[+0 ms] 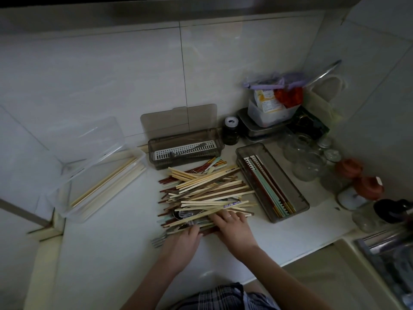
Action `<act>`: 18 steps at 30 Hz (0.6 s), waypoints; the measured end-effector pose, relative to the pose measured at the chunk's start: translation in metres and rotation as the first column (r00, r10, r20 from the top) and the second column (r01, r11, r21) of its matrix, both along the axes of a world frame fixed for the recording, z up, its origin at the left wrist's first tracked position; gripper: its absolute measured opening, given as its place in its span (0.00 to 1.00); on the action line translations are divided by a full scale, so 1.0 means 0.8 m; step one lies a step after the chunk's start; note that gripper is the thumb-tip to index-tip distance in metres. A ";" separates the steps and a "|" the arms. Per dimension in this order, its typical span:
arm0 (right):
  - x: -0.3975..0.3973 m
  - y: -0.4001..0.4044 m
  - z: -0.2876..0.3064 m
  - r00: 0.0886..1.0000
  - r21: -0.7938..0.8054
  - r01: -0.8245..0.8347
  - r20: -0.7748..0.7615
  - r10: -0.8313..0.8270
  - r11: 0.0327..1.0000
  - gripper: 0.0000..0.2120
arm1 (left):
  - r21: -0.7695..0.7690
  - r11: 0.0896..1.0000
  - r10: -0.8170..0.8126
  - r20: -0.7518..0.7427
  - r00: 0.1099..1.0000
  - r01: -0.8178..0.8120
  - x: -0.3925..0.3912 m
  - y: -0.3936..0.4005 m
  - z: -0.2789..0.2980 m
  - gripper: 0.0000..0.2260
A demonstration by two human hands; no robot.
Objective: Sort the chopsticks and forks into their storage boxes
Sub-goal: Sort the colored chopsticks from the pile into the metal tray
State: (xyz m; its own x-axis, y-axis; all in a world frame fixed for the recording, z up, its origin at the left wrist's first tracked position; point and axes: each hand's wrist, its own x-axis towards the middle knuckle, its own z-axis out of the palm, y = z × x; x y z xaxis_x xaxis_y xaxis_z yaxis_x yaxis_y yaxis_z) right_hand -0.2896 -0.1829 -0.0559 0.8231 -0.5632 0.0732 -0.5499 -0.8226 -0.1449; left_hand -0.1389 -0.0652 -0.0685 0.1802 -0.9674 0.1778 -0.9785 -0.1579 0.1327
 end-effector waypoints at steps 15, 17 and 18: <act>-0.021 -0.038 0.030 0.999 0.268 0.016 -0.032 -0.008 0.963 0.15 | -0.217 0.949 0.142 -0.357 0.923 -0.229 -0.005 -0.024 0.032 0.16; -0.014 -0.036 0.039 0.997 0.328 0.071 -0.019 -0.069 0.942 0.15 | -0.244 0.881 0.236 -0.515 0.824 -0.405 -0.007 -0.034 0.045 0.21; -0.009 -0.034 0.043 0.996 0.373 0.087 0.002 -0.094 0.924 0.14 | -0.262 0.847 0.263 -0.551 0.792 -0.464 -0.008 -0.040 0.053 0.23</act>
